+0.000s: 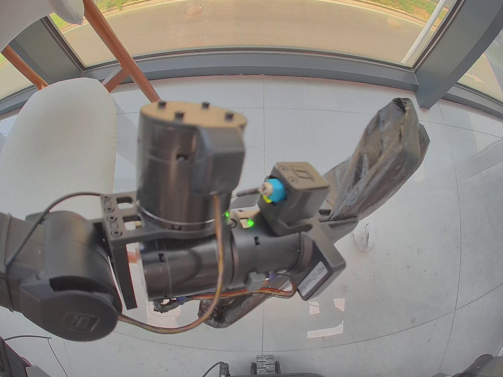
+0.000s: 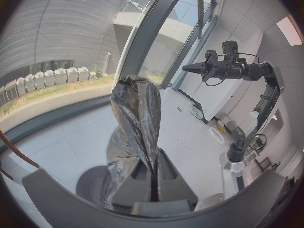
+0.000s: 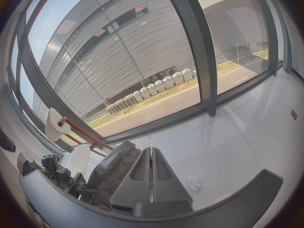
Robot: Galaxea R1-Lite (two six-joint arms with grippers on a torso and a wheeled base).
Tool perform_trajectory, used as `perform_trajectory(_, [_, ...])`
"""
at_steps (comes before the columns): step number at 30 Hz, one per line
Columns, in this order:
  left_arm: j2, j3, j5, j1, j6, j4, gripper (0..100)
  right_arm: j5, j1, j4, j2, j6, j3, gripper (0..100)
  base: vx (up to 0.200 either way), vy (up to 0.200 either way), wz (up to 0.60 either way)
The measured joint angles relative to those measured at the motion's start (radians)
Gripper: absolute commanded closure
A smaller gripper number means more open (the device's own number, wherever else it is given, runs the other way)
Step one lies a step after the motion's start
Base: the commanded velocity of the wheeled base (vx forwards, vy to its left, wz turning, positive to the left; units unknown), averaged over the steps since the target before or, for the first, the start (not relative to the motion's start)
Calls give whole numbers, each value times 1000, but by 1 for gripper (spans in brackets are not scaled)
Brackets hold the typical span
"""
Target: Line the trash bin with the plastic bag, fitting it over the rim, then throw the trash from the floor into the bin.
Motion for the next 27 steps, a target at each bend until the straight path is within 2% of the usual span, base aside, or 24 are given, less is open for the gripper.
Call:
perform_trajectory(4, [-10,144,-1,44,30,-136,100,0,-1,-2,15,-3,6,100,0,0,0])
perform_trajectory(7, [-27,238,0,87,46,-180,100,12,-9,-6,49,-18,22,100,0,0,0])
perform_trajectory(12, [-69,312,1,125,55,-202,100,118,-56,-75,164,-95,56,100,0,0,0])
perform_trajectory(14, [-88,327,3,132,56,-207,100,183,-89,-155,237,-131,64,100,0,0,0])
perform_trajectory(18, [-119,343,14,142,58,-212,100,259,-123,-352,386,-168,72,100,0,0,0])
perform_trajectory(23, [-147,351,28,148,58,-216,100,299,-113,-596,597,-181,75,100,0,0,0])
perform_trajectory(27, [-163,359,33,150,58,-218,100,315,-75,-822,762,-159,69,100,0,0,0])
